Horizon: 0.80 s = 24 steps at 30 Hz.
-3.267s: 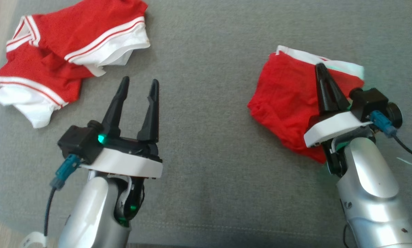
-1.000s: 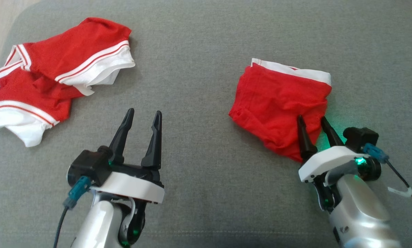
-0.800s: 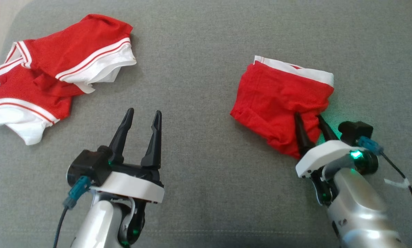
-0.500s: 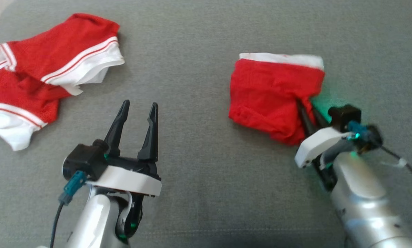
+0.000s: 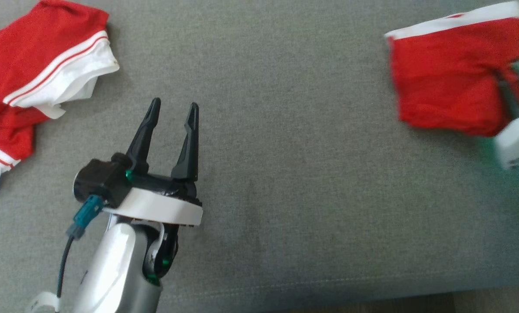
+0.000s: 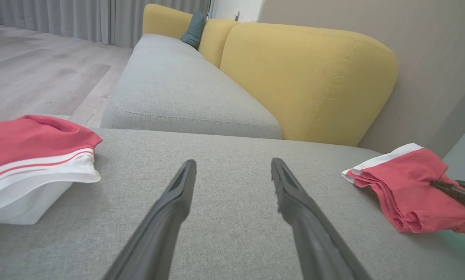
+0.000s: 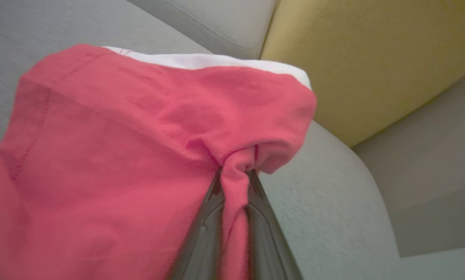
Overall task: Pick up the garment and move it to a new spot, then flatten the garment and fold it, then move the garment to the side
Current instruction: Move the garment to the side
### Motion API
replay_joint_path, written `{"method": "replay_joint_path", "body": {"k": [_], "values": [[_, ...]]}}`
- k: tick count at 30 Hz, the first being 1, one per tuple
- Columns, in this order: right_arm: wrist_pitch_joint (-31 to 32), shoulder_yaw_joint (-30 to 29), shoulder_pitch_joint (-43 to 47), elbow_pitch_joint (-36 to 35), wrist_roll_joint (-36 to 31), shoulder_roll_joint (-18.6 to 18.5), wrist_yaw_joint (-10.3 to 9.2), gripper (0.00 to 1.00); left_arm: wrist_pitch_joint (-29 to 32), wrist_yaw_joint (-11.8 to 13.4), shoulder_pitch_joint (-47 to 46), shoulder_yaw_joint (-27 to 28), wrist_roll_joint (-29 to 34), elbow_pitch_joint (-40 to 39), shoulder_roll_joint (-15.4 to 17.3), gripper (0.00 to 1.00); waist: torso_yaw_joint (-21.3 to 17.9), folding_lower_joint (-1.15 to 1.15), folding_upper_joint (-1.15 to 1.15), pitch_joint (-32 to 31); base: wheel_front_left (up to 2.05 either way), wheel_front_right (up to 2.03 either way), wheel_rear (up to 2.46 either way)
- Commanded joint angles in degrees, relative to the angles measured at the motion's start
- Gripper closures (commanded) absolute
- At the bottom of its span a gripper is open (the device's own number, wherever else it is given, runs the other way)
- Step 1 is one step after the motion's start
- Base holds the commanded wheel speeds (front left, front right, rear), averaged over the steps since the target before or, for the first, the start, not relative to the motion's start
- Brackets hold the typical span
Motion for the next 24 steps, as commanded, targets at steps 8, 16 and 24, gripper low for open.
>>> {"method": "replay_joint_path", "body": {"k": [8, 16, 24], "values": [[4.02, -0.89, -0.67, -2.36, 4.47, -11.09, -0.04, 1.00, -0.29, -0.61, -2.62, 2.55, -0.12, -1.63, 0.48, 0.00, 1.28, -0.01, 0.00, 1.80, 0.00, 0.00, 0.00], [5.06, -5.82, 0.09, -3.76, 4.78, -11.98, -0.04, 1.00, -0.29, -0.78, -2.28, 3.13, -0.22, -1.45, 0.48, 0.00, 1.49, -0.01, 0.00, 1.70, 0.00, 0.00, 0.00], [5.00, -11.71, 1.39, -6.16, 4.21, -9.57, -0.04, 0.00, -0.29, -0.60, -2.39, 2.94, -0.45, -1.24, 0.48, 0.00, 1.36, -0.01, 0.00, 1.14, 0.00, 0.00, 0.00]]}}
